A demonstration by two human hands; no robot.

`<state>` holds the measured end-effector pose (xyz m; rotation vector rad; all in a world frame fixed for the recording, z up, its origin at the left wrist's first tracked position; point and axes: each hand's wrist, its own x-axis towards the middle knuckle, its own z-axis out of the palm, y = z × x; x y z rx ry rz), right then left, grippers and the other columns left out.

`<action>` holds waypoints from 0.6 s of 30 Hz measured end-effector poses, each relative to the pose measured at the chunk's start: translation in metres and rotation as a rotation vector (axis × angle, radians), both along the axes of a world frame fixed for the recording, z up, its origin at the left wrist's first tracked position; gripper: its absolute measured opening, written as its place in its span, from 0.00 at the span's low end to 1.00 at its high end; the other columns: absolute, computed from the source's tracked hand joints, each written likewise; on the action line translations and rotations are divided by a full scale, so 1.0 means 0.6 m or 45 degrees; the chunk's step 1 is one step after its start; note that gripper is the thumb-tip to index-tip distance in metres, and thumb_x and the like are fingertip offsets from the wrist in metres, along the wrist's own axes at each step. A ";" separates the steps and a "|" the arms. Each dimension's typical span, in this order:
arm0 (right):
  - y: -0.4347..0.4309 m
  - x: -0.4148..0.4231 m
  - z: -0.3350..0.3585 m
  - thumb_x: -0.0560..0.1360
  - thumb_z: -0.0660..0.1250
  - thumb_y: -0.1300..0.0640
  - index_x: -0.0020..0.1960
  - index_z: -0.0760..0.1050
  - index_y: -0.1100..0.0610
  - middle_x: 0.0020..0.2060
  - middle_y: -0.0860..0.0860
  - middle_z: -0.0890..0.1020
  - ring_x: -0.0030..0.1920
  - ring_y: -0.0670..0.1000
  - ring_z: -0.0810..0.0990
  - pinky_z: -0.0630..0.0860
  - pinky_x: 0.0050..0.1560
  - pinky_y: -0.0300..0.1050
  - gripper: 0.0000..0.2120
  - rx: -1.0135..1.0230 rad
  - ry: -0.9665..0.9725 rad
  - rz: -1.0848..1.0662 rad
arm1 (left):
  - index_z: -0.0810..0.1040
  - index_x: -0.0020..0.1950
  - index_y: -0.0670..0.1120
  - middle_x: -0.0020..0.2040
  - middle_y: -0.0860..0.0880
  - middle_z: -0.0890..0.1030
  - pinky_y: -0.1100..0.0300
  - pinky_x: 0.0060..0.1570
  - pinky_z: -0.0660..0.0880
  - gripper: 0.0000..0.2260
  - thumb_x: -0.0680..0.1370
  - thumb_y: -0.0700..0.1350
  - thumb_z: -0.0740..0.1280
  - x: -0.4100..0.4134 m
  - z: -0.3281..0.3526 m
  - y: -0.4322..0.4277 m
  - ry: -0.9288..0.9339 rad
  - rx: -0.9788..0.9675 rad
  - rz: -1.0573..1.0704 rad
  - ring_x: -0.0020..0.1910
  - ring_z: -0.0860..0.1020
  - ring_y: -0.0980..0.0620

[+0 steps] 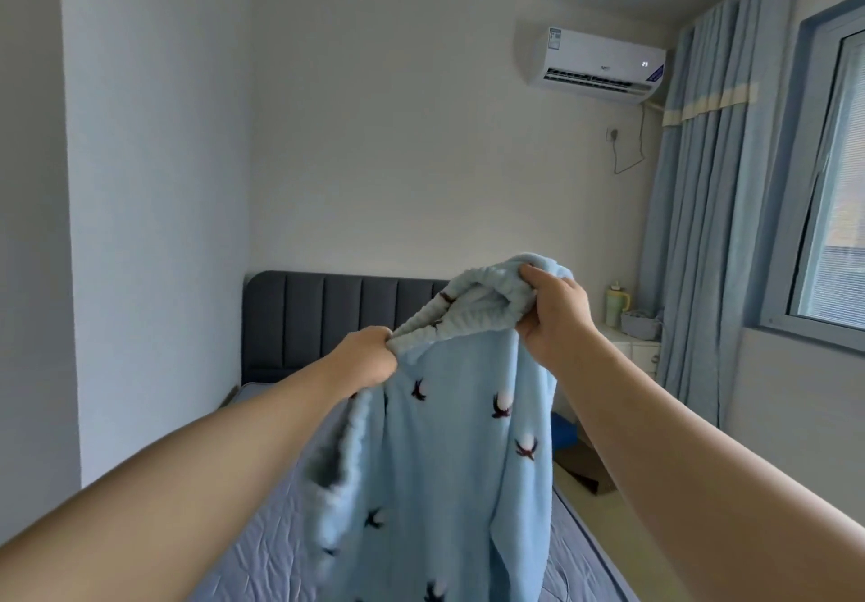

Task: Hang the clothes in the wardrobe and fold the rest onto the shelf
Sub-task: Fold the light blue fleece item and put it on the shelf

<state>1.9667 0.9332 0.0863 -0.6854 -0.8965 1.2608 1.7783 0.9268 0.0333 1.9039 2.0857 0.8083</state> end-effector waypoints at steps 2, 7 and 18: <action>-0.003 0.011 -0.007 0.75 0.66 0.63 0.43 0.73 0.59 0.37 0.56 0.79 0.37 0.51 0.80 0.80 0.40 0.48 0.03 0.032 -0.084 -0.128 | 0.75 0.54 0.44 0.51 0.45 0.79 0.57 0.47 0.71 0.08 0.77 0.43 0.61 -0.006 0.012 0.004 -0.101 0.094 -0.044 0.49 0.76 0.47; 0.002 0.022 -0.045 0.70 0.72 0.55 0.58 0.72 0.61 0.44 0.58 0.79 0.40 0.53 0.80 0.77 0.33 0.43 0.20 -0.157 -0.583 -0.156 | 0.71 0.38 0.49 0.42 0.50 0.76 0.58 0.39 0.68 0.08 0.76 0.49 0.62 0.007 0.060 -0.002 -0.252 0.371 -0.077 0.43 0.74 0.49; 0.005 -0.003 -0.088 0.64 0.74 0.46 0.62 0.69 0.46 0.53 0.49 0.76 0.59 0.55 0.72 0.68 0.62 0.55 0.29 0.379 -1.713 -0.044 | 0.76 0.48 0.50 0.49 0.50 0.79 0.61 0.45 0.70 0.05 0.74 0.46 0.68 0.035 0.095 -0.007 0.122 0.340 -0.253 0.50 0.76 0.50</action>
